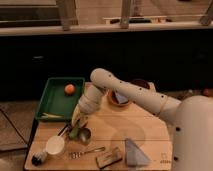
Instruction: Place pepper in metal cup
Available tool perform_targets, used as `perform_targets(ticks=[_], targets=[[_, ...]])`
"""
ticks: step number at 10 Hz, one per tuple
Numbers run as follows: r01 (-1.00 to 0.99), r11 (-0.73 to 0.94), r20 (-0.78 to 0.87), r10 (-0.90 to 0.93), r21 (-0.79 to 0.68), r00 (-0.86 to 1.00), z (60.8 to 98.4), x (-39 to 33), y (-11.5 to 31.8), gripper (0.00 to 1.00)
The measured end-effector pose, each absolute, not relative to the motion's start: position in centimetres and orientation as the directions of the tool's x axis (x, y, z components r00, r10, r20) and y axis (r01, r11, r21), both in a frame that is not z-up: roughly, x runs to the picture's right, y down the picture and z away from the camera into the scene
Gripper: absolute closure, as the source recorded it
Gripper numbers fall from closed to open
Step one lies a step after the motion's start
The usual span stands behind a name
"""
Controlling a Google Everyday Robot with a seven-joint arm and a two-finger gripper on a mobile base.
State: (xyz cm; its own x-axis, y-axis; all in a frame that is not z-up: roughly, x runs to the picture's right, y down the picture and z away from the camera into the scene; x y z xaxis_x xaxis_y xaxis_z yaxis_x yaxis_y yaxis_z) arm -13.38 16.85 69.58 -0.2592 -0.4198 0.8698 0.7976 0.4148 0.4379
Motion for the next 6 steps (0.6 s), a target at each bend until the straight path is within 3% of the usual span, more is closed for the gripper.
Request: perform_targets(ticks=[6], targets=[[0.793, 0.415, 0.863, -0.434, 0.446, -0.259, 71.2, -12.6, 17.8, 1.0]])
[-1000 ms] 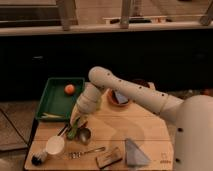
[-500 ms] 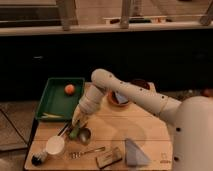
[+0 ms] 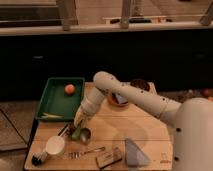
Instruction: Place pepper in metal cup
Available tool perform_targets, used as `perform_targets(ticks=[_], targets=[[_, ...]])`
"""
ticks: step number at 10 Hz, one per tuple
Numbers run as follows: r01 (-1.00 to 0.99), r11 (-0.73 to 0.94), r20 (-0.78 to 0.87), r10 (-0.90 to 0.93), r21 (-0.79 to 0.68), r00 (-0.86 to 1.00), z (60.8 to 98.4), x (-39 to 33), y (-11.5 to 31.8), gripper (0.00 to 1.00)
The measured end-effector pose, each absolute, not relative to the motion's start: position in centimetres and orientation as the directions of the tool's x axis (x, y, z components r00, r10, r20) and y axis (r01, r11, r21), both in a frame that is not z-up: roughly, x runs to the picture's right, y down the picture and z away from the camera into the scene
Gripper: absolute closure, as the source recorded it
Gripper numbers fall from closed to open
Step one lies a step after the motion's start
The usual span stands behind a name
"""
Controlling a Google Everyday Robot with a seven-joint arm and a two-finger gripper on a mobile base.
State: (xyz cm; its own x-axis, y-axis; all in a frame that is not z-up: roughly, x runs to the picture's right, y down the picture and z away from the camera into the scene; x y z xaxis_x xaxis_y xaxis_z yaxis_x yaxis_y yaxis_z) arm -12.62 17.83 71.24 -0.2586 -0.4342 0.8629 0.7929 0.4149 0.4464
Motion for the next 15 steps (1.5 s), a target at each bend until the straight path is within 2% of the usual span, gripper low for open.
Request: perform_targets(ticks=[5, 7, 9, 13, 15], targets=[[0.796, 0.402, 0.856, -0.446, 0.452, -0.261, 72.1, -11.6, 18.3, 0.98], [0.807, 0.386, 0.853, -0.454, 0.447, -0.255, 72.3, -11.3, 18.6, 0.81], [0.807, 0.388, 0.853, -0.457, 0.446, -0.251, 72.3, -11.1, 18.8, 0.59], [0.803, 0.392, 0.851, -0.462, 0.448, -0.25, 72.2, -11.0, 18.8, 0.22], [0.799, 0.397, 0.85, -0.465, 0.452, -0.25, 72.1, -10.8, 18.6, 0.2]])
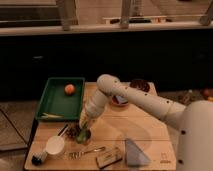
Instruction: Place pepper in metal cup
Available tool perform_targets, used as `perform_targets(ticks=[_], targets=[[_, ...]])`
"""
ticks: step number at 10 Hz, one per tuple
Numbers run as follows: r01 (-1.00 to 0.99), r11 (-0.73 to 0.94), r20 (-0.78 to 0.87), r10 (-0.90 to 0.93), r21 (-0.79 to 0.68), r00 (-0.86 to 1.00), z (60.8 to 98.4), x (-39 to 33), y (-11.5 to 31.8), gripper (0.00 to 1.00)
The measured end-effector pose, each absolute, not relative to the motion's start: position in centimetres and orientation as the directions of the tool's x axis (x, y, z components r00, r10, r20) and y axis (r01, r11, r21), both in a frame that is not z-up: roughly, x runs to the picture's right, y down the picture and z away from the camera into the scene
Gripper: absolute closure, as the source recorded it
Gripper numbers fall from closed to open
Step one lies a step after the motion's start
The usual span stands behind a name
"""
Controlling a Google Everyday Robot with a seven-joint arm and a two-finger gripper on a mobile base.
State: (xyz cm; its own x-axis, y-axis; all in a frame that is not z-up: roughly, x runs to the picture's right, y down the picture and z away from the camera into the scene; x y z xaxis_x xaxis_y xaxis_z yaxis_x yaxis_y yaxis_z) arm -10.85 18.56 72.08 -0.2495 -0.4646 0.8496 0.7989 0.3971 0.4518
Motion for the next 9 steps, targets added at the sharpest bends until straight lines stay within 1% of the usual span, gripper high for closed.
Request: perform_targets(ticks=[9], targets=[[0.777, 0.414, 0.833, -0.498, 0.474, -0.242, 71.3, -9.6, 17.4, 0.2]])
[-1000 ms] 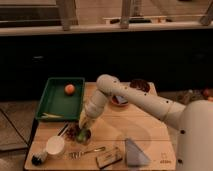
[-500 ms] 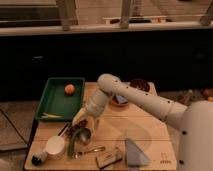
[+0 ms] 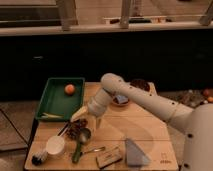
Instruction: Place pepper in metal cup
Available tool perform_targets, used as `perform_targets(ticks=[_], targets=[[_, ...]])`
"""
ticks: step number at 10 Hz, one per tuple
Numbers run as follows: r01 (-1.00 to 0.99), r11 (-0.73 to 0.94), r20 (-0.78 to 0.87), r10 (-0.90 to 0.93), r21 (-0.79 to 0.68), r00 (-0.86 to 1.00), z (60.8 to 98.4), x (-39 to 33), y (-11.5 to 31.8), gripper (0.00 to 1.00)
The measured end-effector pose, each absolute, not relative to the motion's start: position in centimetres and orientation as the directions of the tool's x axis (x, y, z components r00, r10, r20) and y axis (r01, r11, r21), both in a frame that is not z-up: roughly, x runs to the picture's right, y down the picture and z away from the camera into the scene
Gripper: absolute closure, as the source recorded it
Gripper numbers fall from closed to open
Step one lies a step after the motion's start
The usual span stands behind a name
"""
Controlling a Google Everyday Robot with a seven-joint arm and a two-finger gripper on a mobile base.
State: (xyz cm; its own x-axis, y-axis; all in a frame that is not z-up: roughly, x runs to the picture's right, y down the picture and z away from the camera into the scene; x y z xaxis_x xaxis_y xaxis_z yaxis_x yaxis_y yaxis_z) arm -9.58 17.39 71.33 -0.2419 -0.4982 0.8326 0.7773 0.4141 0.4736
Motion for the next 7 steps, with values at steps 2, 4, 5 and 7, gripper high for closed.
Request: perform_targets(ticks=[2, 4, 5, 7], targets=[[0.772, 0.42, 0.828, -0.509, 0.477, -0.234, 71.3, -9.0, 17.5, 0.2], [0.769, 0.424, 0.824, -0.518, 0.479, -0.228, 71.9, -8.5, 18.4, 0.2], [0.767, 0.427, 0.823, -0.522, 0.479, -0.223, 72.0, -8.1, 18.6, 0.2], [0.767, 0.427, 0.823, -0.522, 0.479, -0.223, 72.0, -8.2, 18.6, 0.2]])
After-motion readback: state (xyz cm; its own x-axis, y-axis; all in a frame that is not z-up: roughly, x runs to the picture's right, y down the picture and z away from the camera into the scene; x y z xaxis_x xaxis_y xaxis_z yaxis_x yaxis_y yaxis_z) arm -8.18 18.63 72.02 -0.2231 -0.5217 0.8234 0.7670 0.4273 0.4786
